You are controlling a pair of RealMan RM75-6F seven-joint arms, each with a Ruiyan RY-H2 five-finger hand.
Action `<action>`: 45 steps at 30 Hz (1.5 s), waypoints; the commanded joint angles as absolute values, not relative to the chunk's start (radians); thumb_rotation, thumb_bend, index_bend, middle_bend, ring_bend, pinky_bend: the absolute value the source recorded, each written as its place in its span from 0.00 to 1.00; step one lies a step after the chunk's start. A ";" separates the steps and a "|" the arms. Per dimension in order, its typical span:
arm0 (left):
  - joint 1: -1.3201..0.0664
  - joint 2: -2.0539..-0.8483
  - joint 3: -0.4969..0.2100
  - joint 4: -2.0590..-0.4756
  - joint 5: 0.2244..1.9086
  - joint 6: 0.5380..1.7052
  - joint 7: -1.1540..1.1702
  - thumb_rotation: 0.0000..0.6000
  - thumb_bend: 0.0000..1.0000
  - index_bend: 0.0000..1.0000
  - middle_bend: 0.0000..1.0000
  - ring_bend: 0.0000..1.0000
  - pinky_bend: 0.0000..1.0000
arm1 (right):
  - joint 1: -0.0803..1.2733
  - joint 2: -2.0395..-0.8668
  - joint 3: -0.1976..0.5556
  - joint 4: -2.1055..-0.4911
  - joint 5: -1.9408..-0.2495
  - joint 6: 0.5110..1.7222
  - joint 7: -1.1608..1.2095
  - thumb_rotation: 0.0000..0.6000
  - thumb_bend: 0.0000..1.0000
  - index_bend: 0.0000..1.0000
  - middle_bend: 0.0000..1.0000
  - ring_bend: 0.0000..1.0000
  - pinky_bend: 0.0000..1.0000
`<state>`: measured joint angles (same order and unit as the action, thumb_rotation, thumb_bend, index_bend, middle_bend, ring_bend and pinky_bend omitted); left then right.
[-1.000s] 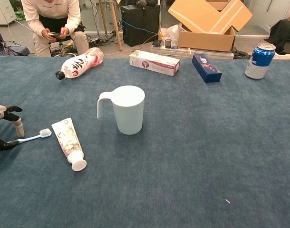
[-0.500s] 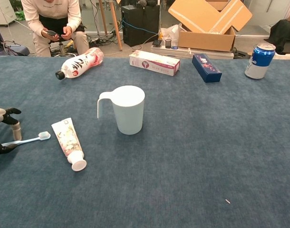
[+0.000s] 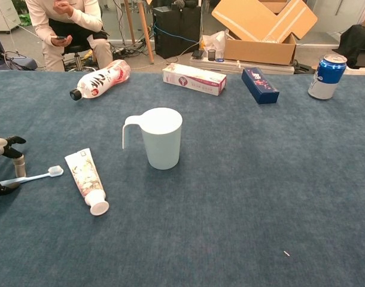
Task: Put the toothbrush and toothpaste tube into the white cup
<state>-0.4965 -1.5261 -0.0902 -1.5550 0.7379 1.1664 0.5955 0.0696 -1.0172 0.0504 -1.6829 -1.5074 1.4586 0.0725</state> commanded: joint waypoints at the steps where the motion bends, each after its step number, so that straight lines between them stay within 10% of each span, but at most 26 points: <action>1: -0.496 -1.529 -0.088 -1.551 0.740 1.168 0.599 1.00 0.38 0.46 0.00 0.00 0.00 | 0.069 -1.017 0.050 -1.683 -1.508 1.459 0.073 1.00 0.00 0.00 0.00 0.00 0.15; 45: -0.452 -1.479 -0.157 -1.604 0.882 1.291 0.541 1.00 0.38 0.62 0.00 0.00 0.00 | 0.065 -1.011 0.047 -1.685 -1.519 1.467 0.086 1.00 0.00 0.00 0.00 0.00 0.15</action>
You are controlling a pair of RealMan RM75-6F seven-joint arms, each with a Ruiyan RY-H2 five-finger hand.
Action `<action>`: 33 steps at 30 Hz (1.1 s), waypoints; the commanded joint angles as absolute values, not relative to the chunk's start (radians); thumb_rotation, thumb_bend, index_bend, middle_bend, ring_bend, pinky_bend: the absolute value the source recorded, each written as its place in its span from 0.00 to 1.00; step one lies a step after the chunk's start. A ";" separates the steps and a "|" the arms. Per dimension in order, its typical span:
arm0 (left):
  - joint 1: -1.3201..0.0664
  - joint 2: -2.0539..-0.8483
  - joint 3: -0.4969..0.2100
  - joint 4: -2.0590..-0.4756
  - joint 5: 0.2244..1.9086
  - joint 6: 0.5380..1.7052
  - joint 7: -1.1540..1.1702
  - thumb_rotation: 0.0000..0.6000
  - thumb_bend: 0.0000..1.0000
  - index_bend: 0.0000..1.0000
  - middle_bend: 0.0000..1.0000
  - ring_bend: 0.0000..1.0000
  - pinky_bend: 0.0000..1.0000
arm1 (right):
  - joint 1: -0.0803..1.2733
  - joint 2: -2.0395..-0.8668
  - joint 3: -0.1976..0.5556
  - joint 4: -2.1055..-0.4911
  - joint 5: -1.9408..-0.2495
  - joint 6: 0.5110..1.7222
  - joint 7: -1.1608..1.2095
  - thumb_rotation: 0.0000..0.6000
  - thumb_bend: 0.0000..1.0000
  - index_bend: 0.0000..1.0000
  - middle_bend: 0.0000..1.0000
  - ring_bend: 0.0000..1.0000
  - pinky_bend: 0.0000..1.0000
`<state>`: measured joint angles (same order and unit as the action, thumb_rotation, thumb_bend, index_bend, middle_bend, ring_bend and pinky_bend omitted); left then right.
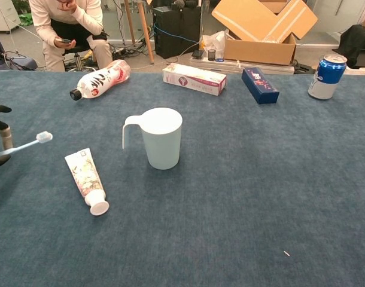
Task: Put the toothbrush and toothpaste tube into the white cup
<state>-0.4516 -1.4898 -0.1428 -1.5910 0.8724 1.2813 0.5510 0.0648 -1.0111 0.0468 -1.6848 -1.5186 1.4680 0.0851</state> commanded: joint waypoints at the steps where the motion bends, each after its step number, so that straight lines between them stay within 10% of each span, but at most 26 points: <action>1: -0.454 -1.472 -0.169 -1.614 0.889 1.297 0.535 1.00 0.38 0.62 0.00 0.00 0.00 | 0.065 -1.010 0.047 -1.685 -1.519 1.467 0.087 1.00 0.00 0.00 0.00 0.00 0.15; 33: -0.671 -1.647 -0.450 -1.642 0.926 1.208 0.217 1.00 0.38 0.64 0.02 0.00 0.00 | 0.062 -0.992 0.041 -1.686 -1.536 1.474 0.130 1.00 0.00 0.00 0.00 0.00 0.15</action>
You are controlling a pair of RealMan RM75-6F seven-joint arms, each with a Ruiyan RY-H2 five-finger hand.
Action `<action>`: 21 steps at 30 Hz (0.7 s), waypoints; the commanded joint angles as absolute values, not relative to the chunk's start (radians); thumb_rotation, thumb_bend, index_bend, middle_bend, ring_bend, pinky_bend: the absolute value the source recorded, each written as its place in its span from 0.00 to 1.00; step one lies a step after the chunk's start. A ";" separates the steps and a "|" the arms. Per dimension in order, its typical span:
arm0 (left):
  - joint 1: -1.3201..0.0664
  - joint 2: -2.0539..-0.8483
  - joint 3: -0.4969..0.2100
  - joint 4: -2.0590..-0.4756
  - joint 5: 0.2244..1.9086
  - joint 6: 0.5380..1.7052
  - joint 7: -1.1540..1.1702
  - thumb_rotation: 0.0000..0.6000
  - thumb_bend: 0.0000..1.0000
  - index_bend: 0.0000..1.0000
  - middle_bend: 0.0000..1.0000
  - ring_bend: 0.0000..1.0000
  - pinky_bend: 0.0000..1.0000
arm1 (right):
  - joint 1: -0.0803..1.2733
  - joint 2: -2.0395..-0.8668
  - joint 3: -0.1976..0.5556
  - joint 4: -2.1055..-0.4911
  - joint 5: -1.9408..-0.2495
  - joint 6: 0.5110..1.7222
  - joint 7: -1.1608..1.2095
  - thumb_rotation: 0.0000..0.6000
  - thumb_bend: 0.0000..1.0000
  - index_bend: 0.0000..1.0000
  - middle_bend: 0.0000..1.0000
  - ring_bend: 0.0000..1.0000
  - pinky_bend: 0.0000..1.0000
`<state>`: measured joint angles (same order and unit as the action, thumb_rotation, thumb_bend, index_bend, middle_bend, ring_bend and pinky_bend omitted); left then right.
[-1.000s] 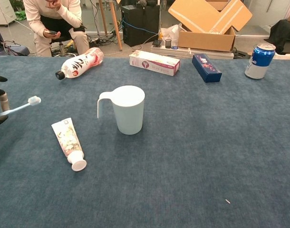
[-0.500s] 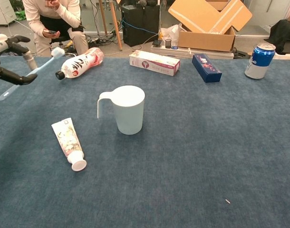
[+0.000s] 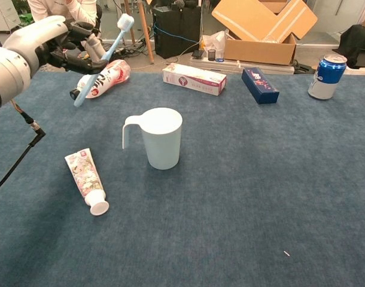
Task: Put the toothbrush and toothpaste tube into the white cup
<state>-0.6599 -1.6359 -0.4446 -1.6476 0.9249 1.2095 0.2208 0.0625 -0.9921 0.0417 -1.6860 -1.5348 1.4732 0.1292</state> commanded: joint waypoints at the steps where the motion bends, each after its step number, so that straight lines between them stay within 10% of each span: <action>1: -0.676 -1.652 -0.452 -1.639 0.928 1.210 0.217 1.00 0.38 0.64 0.02 0.00 0.00 | 0.062 -0.991 0.041 -1.686 -1.537 1.474 0.130 1.00 0.00 0.00 0.00 0.00 0.15; 21: -0.782 -1.787 -0.504 -1.560 0.879 1.185 0.145 1.00 0.38 0.65 0.03 0.00 0.00 | 0.064 -0.989 0.039 -1.684 -1.539 1.471 0.139 1.00 0.00 0.00 0.00 0.00 0.15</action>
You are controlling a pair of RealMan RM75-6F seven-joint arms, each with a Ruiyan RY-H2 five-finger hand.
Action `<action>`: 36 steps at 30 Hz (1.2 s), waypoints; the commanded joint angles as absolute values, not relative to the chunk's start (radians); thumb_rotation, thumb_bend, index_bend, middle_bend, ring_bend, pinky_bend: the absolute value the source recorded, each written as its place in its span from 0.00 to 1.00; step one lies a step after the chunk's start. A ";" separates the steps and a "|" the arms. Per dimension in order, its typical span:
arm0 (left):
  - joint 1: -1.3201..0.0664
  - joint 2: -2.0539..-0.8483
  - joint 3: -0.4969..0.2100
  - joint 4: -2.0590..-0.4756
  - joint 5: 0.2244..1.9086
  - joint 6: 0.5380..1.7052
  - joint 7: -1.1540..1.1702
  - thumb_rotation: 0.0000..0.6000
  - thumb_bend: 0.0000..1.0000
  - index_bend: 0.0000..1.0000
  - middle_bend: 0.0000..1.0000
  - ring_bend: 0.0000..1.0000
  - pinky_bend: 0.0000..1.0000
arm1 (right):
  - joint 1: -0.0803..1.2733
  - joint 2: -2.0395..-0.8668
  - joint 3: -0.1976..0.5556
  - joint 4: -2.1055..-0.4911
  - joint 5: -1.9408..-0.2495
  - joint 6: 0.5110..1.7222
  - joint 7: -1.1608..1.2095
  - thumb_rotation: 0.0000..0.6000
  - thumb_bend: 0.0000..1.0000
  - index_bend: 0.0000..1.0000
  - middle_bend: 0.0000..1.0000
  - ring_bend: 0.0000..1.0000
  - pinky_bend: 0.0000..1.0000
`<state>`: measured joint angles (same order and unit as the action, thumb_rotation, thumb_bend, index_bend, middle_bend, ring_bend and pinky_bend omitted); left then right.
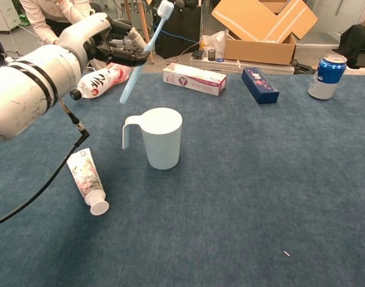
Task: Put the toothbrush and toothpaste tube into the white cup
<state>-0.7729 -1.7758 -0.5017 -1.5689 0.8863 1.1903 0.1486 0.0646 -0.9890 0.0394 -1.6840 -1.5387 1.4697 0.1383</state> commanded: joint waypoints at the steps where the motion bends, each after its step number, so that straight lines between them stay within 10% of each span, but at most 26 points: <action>1: -0.787 -1.794 -0.504 -1.555 0.878 1.183 0.142 1.00 0.38 0.65 0.03 0.00 0.00 | 0.064 -0.988 0.039 -1.684 -1.540 1.471 0.141 1.00 0.00 0.00 0.00 0.00 0.15; 36: -0.843 -1.923 -0.485 -1.447 0.839 1.139 0.091 1.00 0.38 0.66 0.03 0.00 0.00 | 0.061 -0.980 0.038 -1.682 -1.548 1.482 0.160 1.00 0.00 0.00 0.00 0.00 0.15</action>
